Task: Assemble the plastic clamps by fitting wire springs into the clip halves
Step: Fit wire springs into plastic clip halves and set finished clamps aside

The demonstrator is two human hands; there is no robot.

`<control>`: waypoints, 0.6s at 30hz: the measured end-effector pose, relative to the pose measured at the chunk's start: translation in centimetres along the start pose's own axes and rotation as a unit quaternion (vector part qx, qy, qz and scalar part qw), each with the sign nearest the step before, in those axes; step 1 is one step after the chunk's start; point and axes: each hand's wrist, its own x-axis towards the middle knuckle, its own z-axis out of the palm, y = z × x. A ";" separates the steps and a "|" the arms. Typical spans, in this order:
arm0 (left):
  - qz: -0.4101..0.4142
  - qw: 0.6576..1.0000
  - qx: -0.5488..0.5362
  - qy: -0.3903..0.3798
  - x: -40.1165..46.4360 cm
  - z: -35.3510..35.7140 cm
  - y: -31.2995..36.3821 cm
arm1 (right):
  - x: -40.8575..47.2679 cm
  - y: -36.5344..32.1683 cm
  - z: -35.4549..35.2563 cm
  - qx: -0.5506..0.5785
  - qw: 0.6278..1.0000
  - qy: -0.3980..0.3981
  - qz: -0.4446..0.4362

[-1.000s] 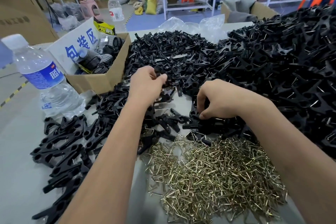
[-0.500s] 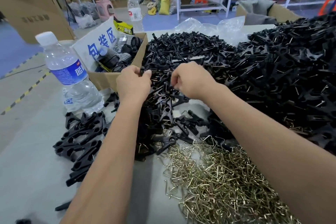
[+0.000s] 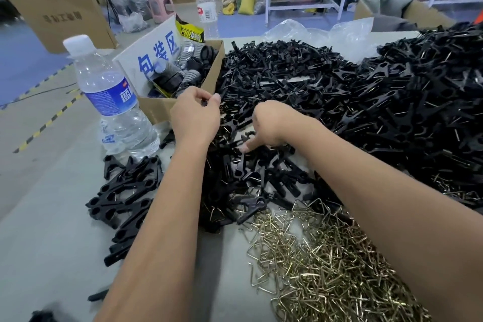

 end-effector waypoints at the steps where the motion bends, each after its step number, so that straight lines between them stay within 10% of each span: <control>1: -0.006 1.000 -0.009 -0.002 0.0 0.0 0.1 | -0.1 0.6 0.4 0.026 0.999 0.026 -0.008; 9: -0.038 0.997 -0.062 -0.023 -0.6 0.3 0.8 | -0.1 2.3 1.8 0.021 0.982 0.173 -0.074; 18: -0.027 0.991 -0.132 -0.004 -0.7 0.4 0.9 | 0.4 -1.7 2.5 0.013 0.977 0.093 -0.194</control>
